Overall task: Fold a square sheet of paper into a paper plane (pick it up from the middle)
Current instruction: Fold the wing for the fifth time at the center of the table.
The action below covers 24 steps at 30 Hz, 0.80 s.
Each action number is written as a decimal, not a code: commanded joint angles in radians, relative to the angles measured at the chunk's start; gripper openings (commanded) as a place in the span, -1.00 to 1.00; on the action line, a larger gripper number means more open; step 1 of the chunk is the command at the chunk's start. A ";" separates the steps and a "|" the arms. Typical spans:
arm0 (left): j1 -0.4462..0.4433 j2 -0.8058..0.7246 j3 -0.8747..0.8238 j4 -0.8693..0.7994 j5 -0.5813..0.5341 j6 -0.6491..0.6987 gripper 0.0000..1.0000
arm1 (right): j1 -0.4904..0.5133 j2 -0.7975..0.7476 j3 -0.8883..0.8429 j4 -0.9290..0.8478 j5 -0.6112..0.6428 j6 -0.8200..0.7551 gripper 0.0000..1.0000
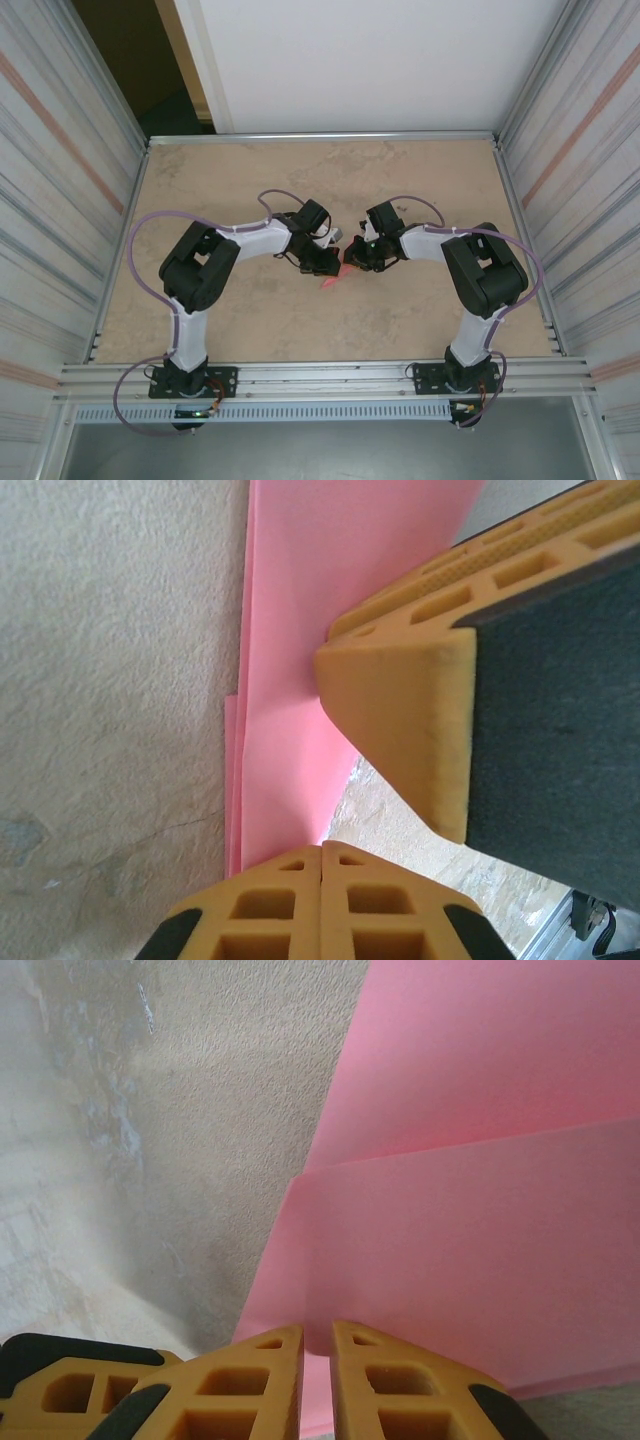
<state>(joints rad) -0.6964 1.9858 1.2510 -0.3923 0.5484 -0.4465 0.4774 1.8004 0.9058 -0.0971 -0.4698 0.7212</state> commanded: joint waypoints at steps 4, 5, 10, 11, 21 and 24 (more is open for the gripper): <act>-0.012 -0.029 -0.007 -0.025 0.002 -0.011 -0.89 | -0.002 0.030 -0.010 -0.032 0.023 -0.019 -0.70; -0.011 -0.043 -0.008 -0.025 0.002 -0.009 -0.87 | -0.002 0.029 -0.009 -0.032 0.023 -0.019 -0.70; -0.009 -0.102 -0.029 -0.025 -0.012 -0.004 -0.83 | -0.003 0.029 -0.012 -0.032 0.022 -0.019 -0.70; -0.009 -0.108 -0.038 -0.023 -0.012 -0.006 -0.83 | -0.002 0.029 -0.012 -0.030 0.023 -0.019 -0.70; -0.011 -0.080 -0.078 -0.031 -0.013 -0.018 -0.86 | -0.002 0.039 -0.012 -0.027 0.020 -0.017 -0.72; -0.012 -0.071 -0.074 -0.031 -0.012 -0.019 -0.85 | -0.001 0.042 -0.013 -0.027 0.021 -0.016 -0.71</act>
<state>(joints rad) -0.7025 1.9121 1.1812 -0.4026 0.5446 -0.4534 0.4774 1.8027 0.9058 -0.0963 -0.4728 0.7216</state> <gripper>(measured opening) 0.075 0.144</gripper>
